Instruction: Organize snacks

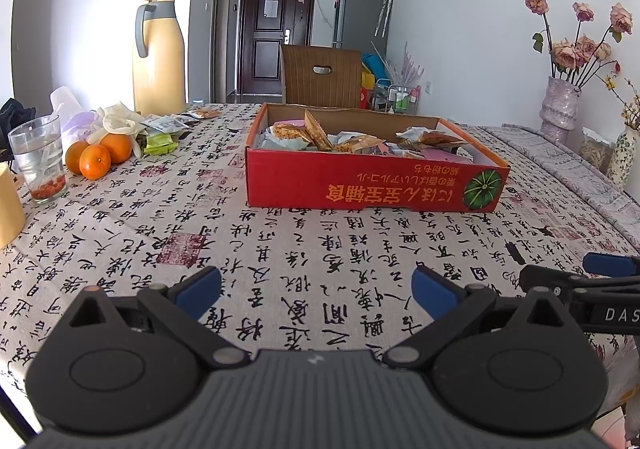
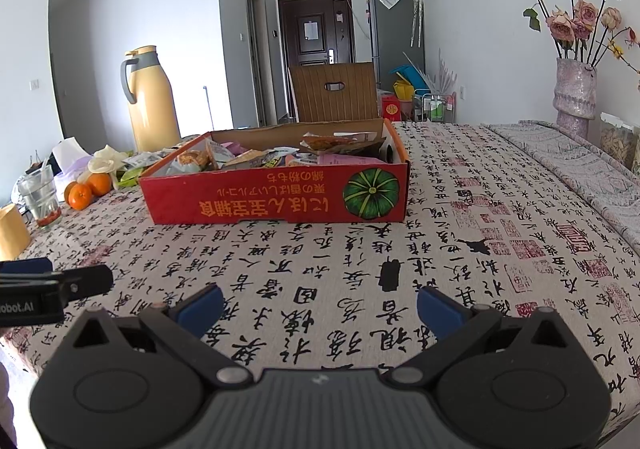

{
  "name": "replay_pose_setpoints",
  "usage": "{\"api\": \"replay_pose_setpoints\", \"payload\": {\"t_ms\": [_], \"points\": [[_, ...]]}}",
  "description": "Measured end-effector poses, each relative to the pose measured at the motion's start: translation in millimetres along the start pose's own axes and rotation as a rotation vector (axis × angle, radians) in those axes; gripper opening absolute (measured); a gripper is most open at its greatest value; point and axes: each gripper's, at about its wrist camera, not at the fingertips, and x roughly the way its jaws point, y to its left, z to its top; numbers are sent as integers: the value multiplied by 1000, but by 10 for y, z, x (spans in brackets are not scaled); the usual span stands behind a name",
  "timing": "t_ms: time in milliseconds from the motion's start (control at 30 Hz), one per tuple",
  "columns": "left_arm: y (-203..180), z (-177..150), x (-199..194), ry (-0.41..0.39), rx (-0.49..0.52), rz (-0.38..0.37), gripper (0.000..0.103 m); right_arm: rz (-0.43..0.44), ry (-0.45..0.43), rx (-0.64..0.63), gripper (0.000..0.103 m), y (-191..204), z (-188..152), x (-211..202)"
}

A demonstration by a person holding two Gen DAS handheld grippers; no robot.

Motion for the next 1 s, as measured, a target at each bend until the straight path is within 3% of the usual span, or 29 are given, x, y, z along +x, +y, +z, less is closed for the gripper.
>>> {"api": "replay_pose_setpoints", "payload": {"t_ms": [1000], "points": [[-27,-17,1,6,0,-6,103,1,3,0,103,2,-5,7]]}}
